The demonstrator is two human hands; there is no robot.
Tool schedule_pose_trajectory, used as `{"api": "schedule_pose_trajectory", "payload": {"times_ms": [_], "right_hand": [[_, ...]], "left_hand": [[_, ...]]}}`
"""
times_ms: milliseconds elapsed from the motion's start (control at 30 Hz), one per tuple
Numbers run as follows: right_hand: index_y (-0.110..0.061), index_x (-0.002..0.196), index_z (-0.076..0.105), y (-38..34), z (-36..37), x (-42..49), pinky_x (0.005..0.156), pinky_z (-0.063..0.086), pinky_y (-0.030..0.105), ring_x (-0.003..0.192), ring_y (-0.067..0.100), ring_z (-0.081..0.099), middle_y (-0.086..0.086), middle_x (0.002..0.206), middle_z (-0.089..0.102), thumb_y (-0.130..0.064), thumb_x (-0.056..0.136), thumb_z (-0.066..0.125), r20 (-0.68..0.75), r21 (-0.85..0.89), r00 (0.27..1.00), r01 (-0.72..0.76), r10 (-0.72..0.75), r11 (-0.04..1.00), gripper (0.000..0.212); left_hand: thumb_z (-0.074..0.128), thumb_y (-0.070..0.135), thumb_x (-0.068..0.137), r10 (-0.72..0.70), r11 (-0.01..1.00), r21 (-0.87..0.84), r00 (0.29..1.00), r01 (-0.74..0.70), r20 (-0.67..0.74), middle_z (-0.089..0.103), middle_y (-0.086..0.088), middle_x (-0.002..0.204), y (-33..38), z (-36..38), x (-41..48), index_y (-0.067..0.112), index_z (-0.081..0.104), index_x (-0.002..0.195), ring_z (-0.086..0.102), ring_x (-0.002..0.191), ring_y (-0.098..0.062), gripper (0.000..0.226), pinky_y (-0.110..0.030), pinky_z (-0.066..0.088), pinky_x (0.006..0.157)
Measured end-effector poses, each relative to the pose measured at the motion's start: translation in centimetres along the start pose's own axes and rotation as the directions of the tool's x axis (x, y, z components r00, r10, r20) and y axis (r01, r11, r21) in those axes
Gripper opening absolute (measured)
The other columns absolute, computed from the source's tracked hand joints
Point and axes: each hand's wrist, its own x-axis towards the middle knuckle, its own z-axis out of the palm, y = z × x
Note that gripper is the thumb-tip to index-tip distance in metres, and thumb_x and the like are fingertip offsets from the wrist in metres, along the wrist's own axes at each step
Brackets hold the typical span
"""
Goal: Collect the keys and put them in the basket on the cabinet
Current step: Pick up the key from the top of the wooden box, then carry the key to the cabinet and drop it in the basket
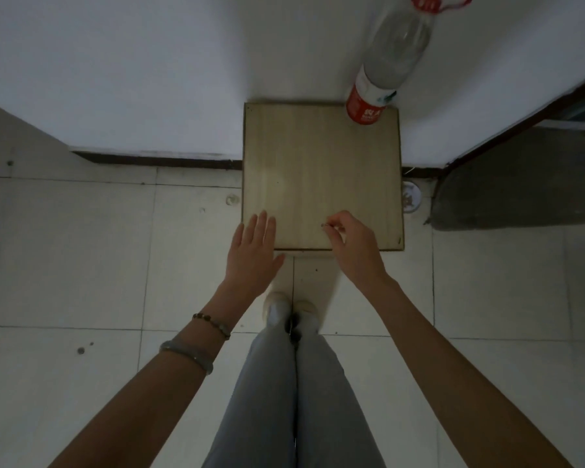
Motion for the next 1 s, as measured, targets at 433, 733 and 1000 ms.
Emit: {"api": "schedule_pose_trajectory", "payload": {"times_ms": [433, 733, 1000], "right_hand": [[-0.01, 0.082, 0.058, -22.7, -8.6, -5.6, 0.065, 0.045, 0.004, 0.065, 0.002, 0.059, -0.006, 0.07, 0.064, -0.013, 0.087, 0.058, 0.093, 0.102, 0.914, 0.386, -0.395, 0.917, 0.006], [-0.009, 0.085, 0.056, -30.9, -8.3, -9.4, 0.06, 0.05, 0.015, 0.068, 0.006, 0.064, -0.001, 0.072, 0.064, -0.01, 0.09, 0.053, 0.272, 0.213, 0.669, 0.659, -0.691, 0.722, 0.006], [-0.01, 0.088, 0.055, -33.9, -4.4, -13.8, 0.07, 0.054, 0.028, 0.079, 0.017, 0.067, 0.005, 0.081, 0.067, -0.016, 0.091, 0.052, 0.466, 0.309, 0.456, 0.72, -0.759, 0.622, 0.007]], "left_hand": [[0.049, 0.037, 0.091, -0.267, 0.954, -0.241, 0.874, 0.18, -0.407, 0.043, -0.02, 0.139, -0.7, -21.7, -13.7, 0.001, 0.034, 0.135, 0.038, 0.129, -0.032, 0.058, -0.045, 0.025, 0.109], [0.053, 0.033, 0.09, -0.607, 0.794, -0.403, 0.579, 0.454, -0.544, 0.048, -0.021, 0.134, -0.9, -25.2, -24.5, 0.001, 0.038, 0.132, 0.045, 0.122, -0.036, 0.055, -0.048, 0.034, 0.103], [0.052, 0.034, 0.091, -0.794, 0.592, -0.52, 0.333, 0.616, -0.509, 0.046, -0.02, 0.137, 0.8, -23.1, -33.0, 0.002, 0.035, 0.134, 0.042, 0.124, -0.035, 0.057, -0.048, 0.033, 0.105]]}}
